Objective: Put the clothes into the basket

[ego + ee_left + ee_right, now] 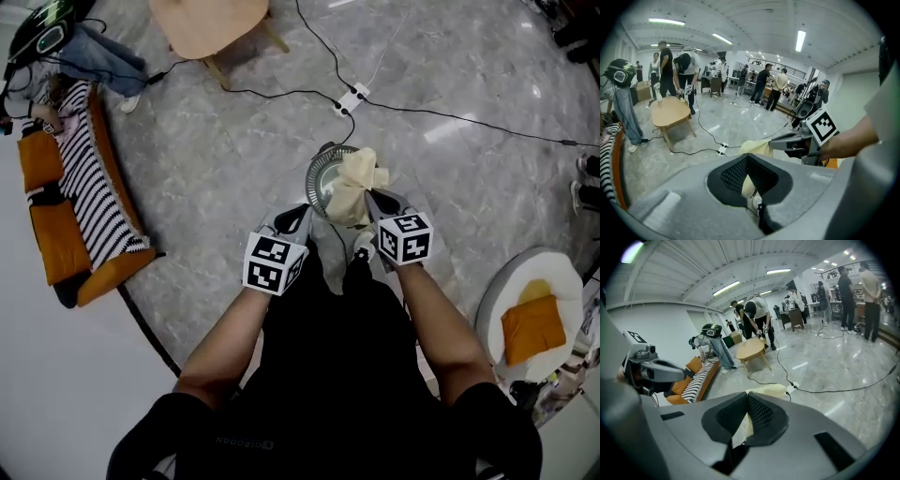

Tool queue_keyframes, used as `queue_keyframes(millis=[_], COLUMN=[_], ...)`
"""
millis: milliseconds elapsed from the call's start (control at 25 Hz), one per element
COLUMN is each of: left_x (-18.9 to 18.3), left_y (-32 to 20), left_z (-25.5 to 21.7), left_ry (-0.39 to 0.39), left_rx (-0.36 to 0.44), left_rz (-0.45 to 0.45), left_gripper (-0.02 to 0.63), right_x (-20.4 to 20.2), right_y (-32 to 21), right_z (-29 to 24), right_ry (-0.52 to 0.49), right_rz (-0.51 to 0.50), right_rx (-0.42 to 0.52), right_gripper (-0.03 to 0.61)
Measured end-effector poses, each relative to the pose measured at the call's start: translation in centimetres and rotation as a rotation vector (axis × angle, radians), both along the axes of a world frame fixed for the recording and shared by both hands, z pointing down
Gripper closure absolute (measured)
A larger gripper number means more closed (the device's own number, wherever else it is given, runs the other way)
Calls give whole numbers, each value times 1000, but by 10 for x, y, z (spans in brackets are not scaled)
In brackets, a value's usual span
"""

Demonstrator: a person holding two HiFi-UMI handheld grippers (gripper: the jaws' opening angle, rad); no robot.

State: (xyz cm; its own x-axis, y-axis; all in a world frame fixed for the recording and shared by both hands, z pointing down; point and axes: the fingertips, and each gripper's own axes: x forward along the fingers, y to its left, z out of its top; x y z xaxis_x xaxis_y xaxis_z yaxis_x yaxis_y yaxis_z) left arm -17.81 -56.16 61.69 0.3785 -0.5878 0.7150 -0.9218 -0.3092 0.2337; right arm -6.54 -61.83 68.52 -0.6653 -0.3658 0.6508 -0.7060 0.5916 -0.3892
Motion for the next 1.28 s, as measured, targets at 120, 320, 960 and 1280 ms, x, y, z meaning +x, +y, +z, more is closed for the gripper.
queue_keyframes(millis=[120, 320, 960, 1280], left_x=[-8, -16, -31, -35], left_y=[-11, -19, -26, -31], left_z=[18, 54, 143, 158], left_ry=[13, 28, 43, 49], left_rx=[-25, -79, -226, -262], left_rz=[31, 80, 113, 127], left_gripper=[611, 611, 611, 611], right_x=[-6, -13, -33, -26], right_y=[-4, -7, -12, -4], right_z=[36, 95, 218, 265], right_ry=[55, 125, 264, 373], right_rz=[13, 58, 56, 37], right_rx=[-24, -102, -286, -380], right_gripper=[560, 560, 560, 558])
